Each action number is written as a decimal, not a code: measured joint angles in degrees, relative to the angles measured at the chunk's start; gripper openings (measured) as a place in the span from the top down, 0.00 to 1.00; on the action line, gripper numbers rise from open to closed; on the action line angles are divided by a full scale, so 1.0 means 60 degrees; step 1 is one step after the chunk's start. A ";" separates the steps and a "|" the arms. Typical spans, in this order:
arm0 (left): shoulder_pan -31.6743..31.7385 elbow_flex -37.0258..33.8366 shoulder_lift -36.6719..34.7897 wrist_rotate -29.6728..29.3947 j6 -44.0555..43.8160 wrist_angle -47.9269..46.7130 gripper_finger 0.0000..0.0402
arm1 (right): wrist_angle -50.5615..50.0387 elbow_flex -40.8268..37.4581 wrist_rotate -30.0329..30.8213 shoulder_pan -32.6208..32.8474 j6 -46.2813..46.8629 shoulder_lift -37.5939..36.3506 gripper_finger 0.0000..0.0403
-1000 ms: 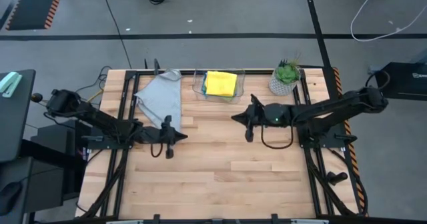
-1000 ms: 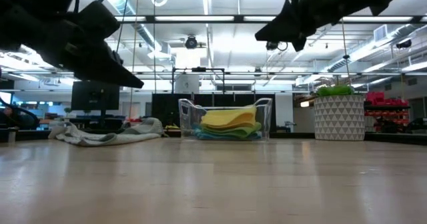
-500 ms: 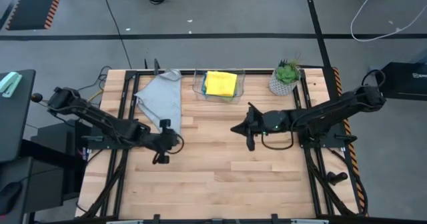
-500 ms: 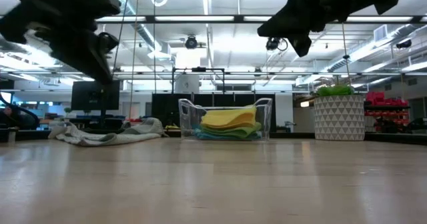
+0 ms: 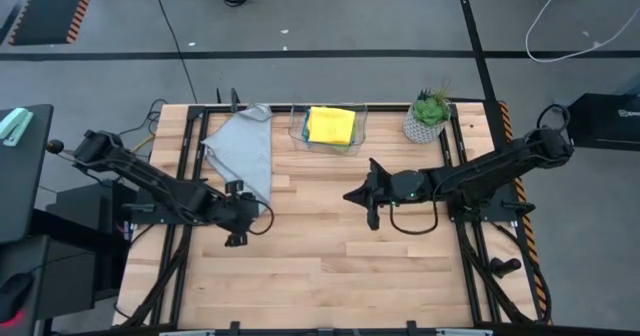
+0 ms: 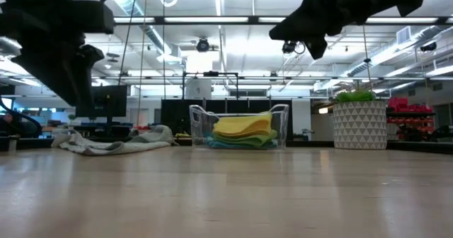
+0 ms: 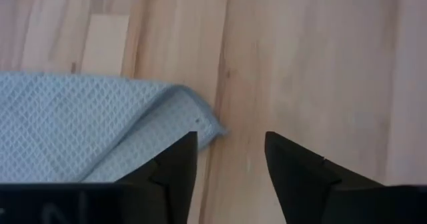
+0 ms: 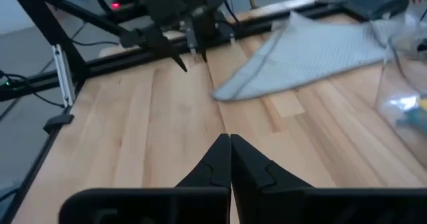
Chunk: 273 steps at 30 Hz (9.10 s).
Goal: Fold microfiber towels
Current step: Fold the gray microfiber towel
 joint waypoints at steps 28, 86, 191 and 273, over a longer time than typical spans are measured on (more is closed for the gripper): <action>0.0847 -0.0011 0.3091 -0.0544 0.0609 0.0480 0.53 | 0.0406 0.0000 -0.0004 0.0512 -0.0141 -0.0009 0.99; -0.2992 0.4039 0.4242 0.0472 -0.2483 -0.6522 0.60 | 0.0968 -0.0004 0.0962 0.2333 0.0273 -0.0005 0.99; -0.2928 -0.0186 0.2683 -0.2250 0.0437 0.6146 0.96 | 0.0052 0.0038 0.1057 -0.0027 0.1081 0.2462 0.99; 0.4058 -0.1816 0.0268 0.0883 0.1223 0.1434 0.42 | -0.1729 0.0029 0.0958 -0.0601 0.0531 0.1048 0.99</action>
